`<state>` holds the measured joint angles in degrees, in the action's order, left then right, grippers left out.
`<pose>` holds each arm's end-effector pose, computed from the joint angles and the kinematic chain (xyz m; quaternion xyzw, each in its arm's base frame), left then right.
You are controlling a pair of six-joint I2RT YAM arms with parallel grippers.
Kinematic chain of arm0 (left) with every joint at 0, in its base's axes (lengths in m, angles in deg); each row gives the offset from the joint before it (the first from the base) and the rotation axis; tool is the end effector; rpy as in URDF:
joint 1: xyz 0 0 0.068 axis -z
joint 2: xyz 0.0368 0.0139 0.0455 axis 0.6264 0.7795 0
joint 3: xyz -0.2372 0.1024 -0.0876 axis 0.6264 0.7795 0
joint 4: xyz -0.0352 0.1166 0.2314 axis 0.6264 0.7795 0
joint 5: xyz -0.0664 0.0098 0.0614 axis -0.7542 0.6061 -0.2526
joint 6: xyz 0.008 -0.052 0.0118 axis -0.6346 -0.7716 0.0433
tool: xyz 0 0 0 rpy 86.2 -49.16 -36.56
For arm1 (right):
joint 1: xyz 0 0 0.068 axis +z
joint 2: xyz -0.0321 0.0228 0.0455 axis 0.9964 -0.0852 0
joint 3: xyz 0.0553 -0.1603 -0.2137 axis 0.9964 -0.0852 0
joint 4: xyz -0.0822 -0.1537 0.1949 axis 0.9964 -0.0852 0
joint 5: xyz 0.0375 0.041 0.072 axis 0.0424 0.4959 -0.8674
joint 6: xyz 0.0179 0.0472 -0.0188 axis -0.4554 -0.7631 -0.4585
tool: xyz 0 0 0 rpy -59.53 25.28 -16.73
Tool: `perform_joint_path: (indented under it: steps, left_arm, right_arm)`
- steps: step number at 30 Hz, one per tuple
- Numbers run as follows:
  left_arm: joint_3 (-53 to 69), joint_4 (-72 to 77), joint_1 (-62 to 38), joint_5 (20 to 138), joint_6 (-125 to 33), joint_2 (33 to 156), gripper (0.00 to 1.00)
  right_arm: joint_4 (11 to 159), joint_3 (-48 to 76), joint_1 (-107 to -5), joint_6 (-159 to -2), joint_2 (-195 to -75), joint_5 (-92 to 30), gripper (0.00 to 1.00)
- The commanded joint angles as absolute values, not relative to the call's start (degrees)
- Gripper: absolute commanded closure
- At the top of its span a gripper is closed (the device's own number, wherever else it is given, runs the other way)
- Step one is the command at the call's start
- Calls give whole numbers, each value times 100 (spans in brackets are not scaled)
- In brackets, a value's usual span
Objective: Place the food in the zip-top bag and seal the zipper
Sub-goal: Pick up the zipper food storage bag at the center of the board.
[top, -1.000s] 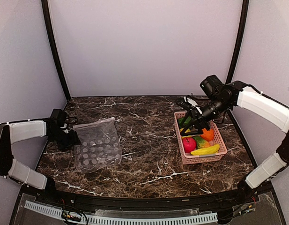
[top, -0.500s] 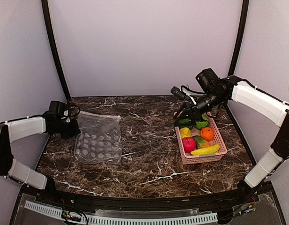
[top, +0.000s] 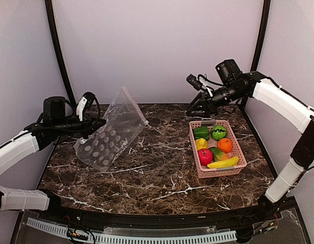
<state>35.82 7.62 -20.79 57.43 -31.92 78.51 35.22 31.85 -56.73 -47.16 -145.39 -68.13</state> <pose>0.2198 -0.0901 0.3051 0.2904 0.7380 -0.2830 0.5394 0.2823 0.1813 0.3723 -0.5200 0.7022 0.3645 0.3219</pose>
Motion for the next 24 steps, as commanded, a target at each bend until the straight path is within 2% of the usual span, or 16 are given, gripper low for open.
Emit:
perform_joint_path:
  steps: [1,5,15,24]
  left_arm:
    - [2939,1535,-1914,5118,-2076,7784,99]
    - [2647,1946,-1799,4898,-1761,7841,99]
    - [2451,2440,-901,5587,-1159,8177,99]
    - [2582,2070,-786,5579,-1376,8305,99]
  right_arm:
    - [4073,3229,-5748,-4717,-14928,-7064,62]
    - [4428,3317,-5744,-4676,-15322,-7348,67]
    - [4605,4314,-5734,-4930,-16294,-8311,69]
    - [4364,3675,-5656,-4134,-16118,-8983,62]
